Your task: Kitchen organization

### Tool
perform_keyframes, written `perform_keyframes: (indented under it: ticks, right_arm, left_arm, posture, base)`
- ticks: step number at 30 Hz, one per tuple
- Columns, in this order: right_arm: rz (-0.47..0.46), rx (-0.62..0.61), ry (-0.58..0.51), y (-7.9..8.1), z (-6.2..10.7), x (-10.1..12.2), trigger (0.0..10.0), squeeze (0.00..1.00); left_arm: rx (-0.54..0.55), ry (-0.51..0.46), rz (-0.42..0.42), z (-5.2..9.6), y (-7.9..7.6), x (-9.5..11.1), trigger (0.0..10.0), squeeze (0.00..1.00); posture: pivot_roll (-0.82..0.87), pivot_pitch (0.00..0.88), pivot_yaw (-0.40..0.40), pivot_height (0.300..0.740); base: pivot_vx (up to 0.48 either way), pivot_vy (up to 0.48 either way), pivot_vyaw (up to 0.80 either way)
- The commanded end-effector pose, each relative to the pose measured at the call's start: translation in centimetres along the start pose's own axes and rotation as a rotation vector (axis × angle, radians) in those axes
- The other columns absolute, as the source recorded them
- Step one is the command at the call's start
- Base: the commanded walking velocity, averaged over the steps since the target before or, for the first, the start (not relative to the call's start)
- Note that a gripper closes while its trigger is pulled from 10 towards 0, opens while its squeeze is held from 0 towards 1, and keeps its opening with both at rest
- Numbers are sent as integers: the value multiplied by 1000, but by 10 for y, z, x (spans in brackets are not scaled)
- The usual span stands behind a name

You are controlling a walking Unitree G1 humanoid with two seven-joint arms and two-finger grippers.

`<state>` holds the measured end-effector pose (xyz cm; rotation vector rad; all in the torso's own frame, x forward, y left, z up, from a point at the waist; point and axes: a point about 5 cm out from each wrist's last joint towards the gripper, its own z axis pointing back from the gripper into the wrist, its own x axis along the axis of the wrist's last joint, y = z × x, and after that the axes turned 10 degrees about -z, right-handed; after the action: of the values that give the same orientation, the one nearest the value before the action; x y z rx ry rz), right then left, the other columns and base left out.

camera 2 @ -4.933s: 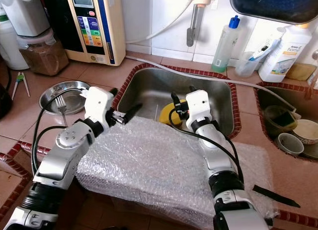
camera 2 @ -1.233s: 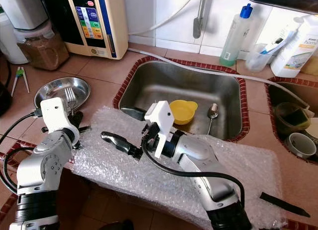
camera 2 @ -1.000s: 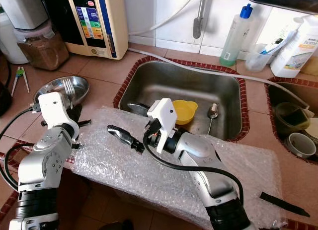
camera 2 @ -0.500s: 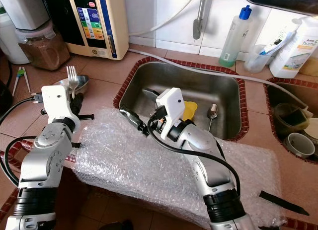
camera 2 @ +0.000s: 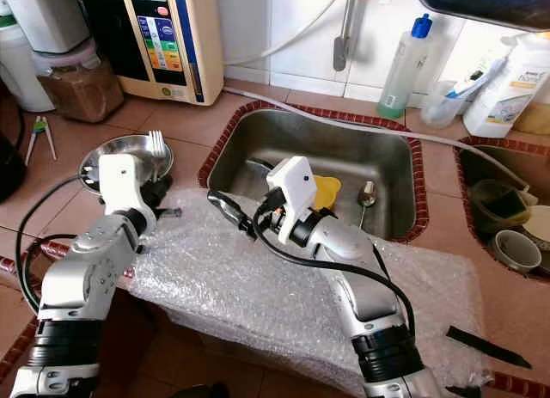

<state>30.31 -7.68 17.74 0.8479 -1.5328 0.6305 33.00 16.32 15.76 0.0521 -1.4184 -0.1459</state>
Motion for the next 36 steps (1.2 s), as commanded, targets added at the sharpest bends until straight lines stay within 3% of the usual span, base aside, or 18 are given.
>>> perform_keyframes:
  ticks: [1,2,6,10,11,14,16,17,20,22,23,24,25,27,30,36]
  right_arm:
    - [22,11,6,0,-2,1,10000,0]
    - [24,10,8,0,-2,1,10000,0]
    - [26,8,9,0,-2,1,10000,0]
    - [24,-5,-1,-1,-2,2,10000,0]
    - [11,-17,-28,-1,-3,5,10000,0]
    - [-36,-11,-84,2,-6,13,10000,0]
    - [-45,-6,-92,3,-7,14,10000,0]
    - [-49,3,-100,4,-7,16,10000,0]
    - [-66,6,-121,4,-7,19,10000,0]
    - [-92,2,-145,4,-7,22,10000,0]
    - [-126,-23,-187,1,-8,28,10000,0]
    - [-152,-48,-218,-2,-9,33,10000,0]
    - [-152,-48,-218,-2,-9,33,10000,0]
    - [-186,-57,-249,-5,-9,37,10000,0]
    - [-259,-57,-296,-7,-9,44,10000,0]
    - [-285,-63,-288,-10,-7,44,10000,0]
  left_arm:
    - [31,-77,-129,-1,7,13,0,0]
    - [48,-52,-61,-1,12,11,0,0]
    - [68,-75,-125,-1,20,14,0,0]
    - [51,-121,-123,-2,19,21,0,0]
    - [49,-190,-179,-2,17,31,0,0]
    - [164,-314,-217,-1,25,49,0,0]
    - [183,-348,-234,-1,26,53,0,0]
    - [203,-410,-289,2,26,61,0,0]
    - [177,-474,-290,4,21,70,0,0]
    - [112,-486,-296,2,12,71,0,0]
    - [-11,-471,-270,-2,-5,67,0,0]
    - [-148,-434,-185,-5,-23,61,0,0]
    - [-148,-434,-185,-5,-23,61,0,0]
    - [-251,-419,-76,-6,-39,58,0,0]
    - [-412,-446,-139,-1,-67,57,0,0]
    - [-497,-483,-133,3,-86,60,0,0]
  posture:
    - [11,59,14,740]
    - [11,62,15,740]
    - [10,63,13,740]
    - [7,65,12,740]
    - [6,65,10,740]
    - [5,64,10,740]
    - [2,62,11,740]
    - [1,62,11,740]
    - [0,62,10,740]
    - [1,61,9,740]
    - [2,61,9,740]
    - [2,60,8,740]
    - [2,60,8,740]
    - [1,61,7,740]
    - [-2,59,6,740]
    - [-8,59,10,740]
  base:
    - [0,0,0]
    - [0,0,0]
    - [0,0,0]
    - [0,0,0]
    - [0,0,0]
    - [0,0,0]
    - [0,0,0]
    - [0,0,0]
    - [0,0,0]
    - [0,0,0]
    - [0,0,0]
    - [0,0,0]
    - [0,0,0]
    - [0,0,0]
    - [0,0,0]
    - [0,0,0]
